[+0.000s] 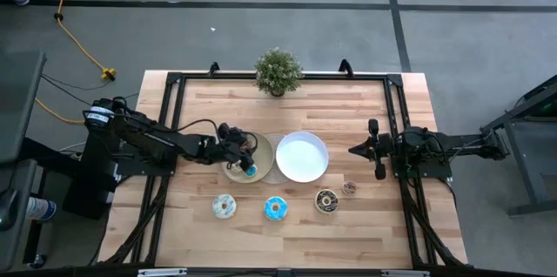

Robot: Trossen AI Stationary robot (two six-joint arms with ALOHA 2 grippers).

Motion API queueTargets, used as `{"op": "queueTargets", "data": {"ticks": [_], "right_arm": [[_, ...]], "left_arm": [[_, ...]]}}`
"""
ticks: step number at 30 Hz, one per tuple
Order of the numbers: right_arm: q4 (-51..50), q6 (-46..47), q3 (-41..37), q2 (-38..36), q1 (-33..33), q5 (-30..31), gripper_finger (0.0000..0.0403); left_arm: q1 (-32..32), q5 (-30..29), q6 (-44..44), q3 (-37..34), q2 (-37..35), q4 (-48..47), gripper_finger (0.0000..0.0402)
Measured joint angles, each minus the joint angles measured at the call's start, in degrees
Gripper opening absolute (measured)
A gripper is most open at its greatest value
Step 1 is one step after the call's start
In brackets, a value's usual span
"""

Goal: Pick & Place donuts
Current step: Put the large white donut on the white plate

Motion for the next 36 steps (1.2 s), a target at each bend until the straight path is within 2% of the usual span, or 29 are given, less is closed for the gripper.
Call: {"op": "queueTargets", "data": {"ticks": [8, 21, 25, 32, 36], "right_arm": [[0.0, 0.0, 0.0, 0.0, 0.0, 0.0, 0.0], [0.0, 0.0, 0.0, 0.0, 0.0, 0.0, 0.0001], [0.0, 0.0, 0.0, 0.0, 0.0, 0.0, 0.0], [0.0, 0.0, 0.0, 0.0, 0.0, 0.0, 0.0001], [0.0, 0.0, 0.0, 0.0, 0.0, 0.0, 0.0]], "left_arm": [[0.0, 1.8, 2.3, 0.1, -2.5, 2.5, 0.0287], [0.0, 2.1, 14.5, 0.0, -15.4, 2.2, 0.0287], [0.0, 4.4, 16.8, 0.0, -18.3, 2.1, 0.0287], [-0.1, 12.1, 21.0, 0.0, -21.8, 1.9, 0.0287], [-1.7, 13.3, 22.9, -0.4, -23.6, 1.0, 0.0287]]}}
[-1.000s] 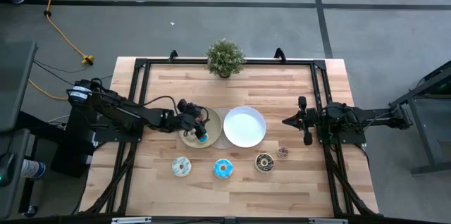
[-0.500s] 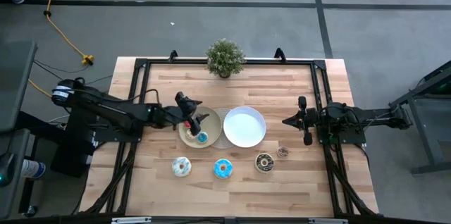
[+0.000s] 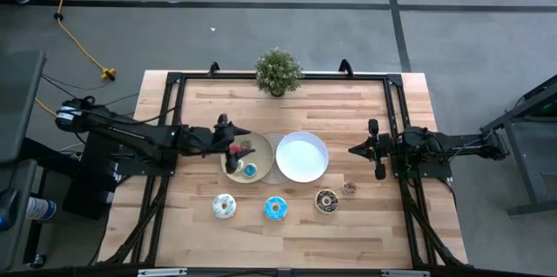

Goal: Pick & Place donuts
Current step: Put the large white donut on the white plate

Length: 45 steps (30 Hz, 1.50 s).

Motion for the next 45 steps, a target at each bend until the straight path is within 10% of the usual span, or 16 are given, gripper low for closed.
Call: {"op": "queueTargets", "data": {"ticks": [25, 45], "right_arm": [[0.0, 0.0, 0.0, 0.0, 0.0, 0.0, 0.0001], [0.0, 0.0, 0.0, 0.0, 0.0, 0.0, 0.0]], "left_arm": [[-13.9, 1.6, 1.9, -3.8, -11.2, -12.9, 0.0287], [-26.7, 4.5, -17.2, -0.1, -13.7, -39.5, 0.0287]]}}
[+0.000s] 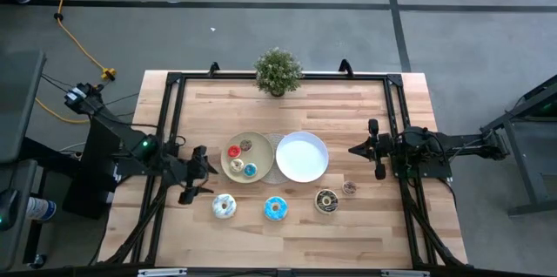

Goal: Pick & Place donuts
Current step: Put the large white donut on the white plate

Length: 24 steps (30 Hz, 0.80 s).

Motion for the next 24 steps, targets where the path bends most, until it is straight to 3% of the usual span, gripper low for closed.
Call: {"op": "queueTargets", "data": {"ticks": [7, 16, 24], "right_arm": [[0.0, 0.0, 0.0, 0.0, 0.0, 0.0, 0.0], [0.0, 0.0, 0.0, 0.0, 0.0, 0.0, 0.0001], [0.0, 0.0, 0.0, 0.0, 0.0, 0.0, 0.0]], "left_arm": [[-0.2, 0.4, -1.4, 8.3, 8.7, -10.6, 0.0287], [-0.2, 1.9, -13.1, 15.6, 23.9, -11.0, 0.0287], [-0.2, 8.7, -20.1, 19.9, 32.6, -11.6, 0.0287]]}}
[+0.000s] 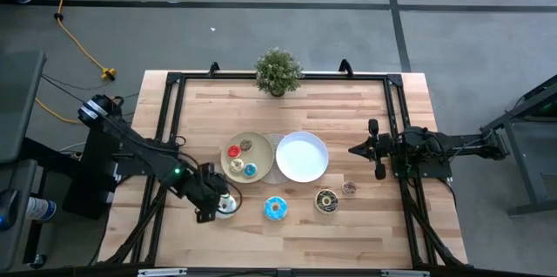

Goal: Pick & Place donuts
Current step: Put the large white donut on the white plate

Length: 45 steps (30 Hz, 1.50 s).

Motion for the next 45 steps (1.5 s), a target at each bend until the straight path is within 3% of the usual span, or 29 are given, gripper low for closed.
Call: {"op": "queueTargets", "data": {"ticks": [11, 45], "right_arm": [[0.0, 0.0, 0.0, 0.0, 0.0, 0.0, 0.0], [0.0, 0.0, 0.0, 0.0, 0.0, 0.0, 0.0]], "left_arm": [[0.0, 1.5, -10.1, 2.8, 5.2, -3.2, 0.0287], [2.4, 1.0, -11.0, 2.8, 11.1, -2.4, 0.0287]]}}
